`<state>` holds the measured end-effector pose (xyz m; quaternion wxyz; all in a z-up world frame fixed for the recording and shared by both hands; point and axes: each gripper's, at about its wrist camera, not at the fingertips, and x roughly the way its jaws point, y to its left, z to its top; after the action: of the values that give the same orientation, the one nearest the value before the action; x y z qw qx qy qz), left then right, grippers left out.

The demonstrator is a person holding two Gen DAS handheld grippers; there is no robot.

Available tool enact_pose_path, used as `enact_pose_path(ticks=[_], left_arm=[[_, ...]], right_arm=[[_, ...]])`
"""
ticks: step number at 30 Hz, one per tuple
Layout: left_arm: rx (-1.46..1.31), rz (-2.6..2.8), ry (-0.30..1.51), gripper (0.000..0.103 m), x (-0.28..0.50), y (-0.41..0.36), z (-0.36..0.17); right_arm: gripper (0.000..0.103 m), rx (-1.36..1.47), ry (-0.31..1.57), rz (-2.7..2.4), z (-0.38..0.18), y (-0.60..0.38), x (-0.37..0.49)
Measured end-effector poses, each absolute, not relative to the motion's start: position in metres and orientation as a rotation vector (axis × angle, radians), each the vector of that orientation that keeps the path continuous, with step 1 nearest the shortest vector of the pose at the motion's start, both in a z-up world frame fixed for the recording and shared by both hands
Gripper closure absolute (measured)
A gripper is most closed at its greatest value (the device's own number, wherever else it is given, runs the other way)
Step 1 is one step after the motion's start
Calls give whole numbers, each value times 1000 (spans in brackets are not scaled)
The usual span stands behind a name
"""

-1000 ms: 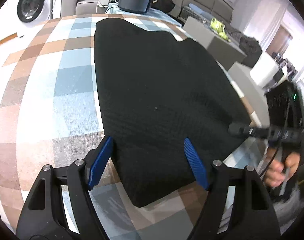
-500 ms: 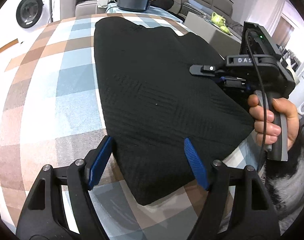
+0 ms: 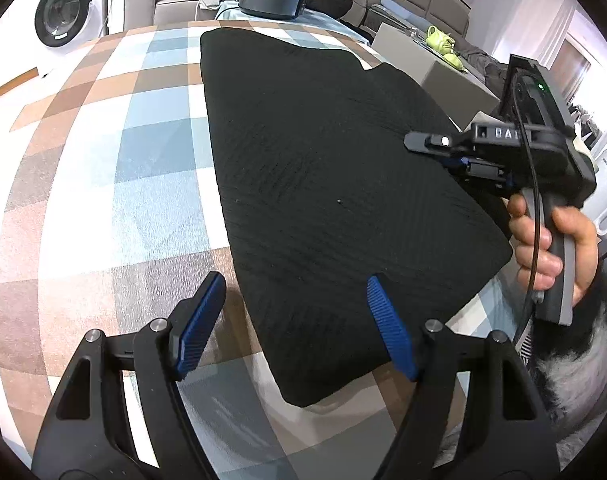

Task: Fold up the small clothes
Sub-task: 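Hold the folded edge with the right tool and press it flat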

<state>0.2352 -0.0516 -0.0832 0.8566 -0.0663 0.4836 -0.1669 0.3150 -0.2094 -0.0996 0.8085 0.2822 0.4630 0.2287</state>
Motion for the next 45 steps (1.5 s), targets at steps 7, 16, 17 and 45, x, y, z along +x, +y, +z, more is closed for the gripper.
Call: enact_pose_path(ticks=[7, 16, 17, 45], left_arm=[[-146, -345, 1006, 32, 237, -53, -81], [-175, -303, 1004, 32, 238, -45, -79], [-172, -302, 1007, 32, 237, -44, -80], [-180, -324, 1016, 32, 237, -51, -86]], right_arm=[[81, 614, 1026, 468, -96, -199, 343], [97, 484, 953, 393, -74, -210, 333], [97, 482, 1004, 372, -84, -213, 338], [77, 450, 967, 565, -86, -241, 249]])
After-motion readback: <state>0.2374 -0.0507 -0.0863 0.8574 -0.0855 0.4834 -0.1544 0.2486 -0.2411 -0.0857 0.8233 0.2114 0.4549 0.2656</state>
